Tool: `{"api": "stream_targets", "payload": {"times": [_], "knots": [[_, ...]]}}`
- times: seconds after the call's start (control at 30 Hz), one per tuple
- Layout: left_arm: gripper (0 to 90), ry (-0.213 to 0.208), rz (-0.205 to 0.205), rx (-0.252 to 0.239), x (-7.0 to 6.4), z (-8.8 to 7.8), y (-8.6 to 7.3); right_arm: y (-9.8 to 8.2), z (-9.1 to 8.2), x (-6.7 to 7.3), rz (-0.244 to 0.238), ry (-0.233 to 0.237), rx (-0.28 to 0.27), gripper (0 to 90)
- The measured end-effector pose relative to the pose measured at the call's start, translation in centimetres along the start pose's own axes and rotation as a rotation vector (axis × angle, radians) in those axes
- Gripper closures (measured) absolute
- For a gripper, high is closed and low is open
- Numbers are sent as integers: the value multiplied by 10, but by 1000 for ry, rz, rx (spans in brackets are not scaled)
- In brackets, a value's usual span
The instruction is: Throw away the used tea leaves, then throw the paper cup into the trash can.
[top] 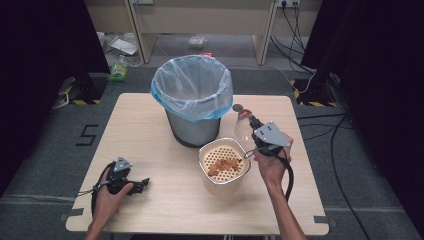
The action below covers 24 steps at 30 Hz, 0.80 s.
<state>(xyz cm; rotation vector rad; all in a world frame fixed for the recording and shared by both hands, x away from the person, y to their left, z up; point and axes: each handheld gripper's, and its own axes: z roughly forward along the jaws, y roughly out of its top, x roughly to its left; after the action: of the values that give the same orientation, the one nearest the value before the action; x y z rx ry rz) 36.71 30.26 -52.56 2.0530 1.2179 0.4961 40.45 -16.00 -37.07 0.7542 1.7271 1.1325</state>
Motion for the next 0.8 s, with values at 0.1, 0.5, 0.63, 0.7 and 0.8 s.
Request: {"api": "stream_targets", "payload": {"times": [0.1,0.5,0.63,0.7,0.8], "knots": [[0,0,1,0,0,0,0,6,2,-10,43,11,3,883],[0,1,-1,-1,0,0,0,30,12,-38,90,39,39,881],[0,1,-1,0,0,0,0,38,12,-45,106,30,27,881],[0,1,-1,-1,0,1,1,44,12,-48,100,18,22,881],[0,1,-2,-1,0,1,1,54,12,-53,95,14,18,881]]}}
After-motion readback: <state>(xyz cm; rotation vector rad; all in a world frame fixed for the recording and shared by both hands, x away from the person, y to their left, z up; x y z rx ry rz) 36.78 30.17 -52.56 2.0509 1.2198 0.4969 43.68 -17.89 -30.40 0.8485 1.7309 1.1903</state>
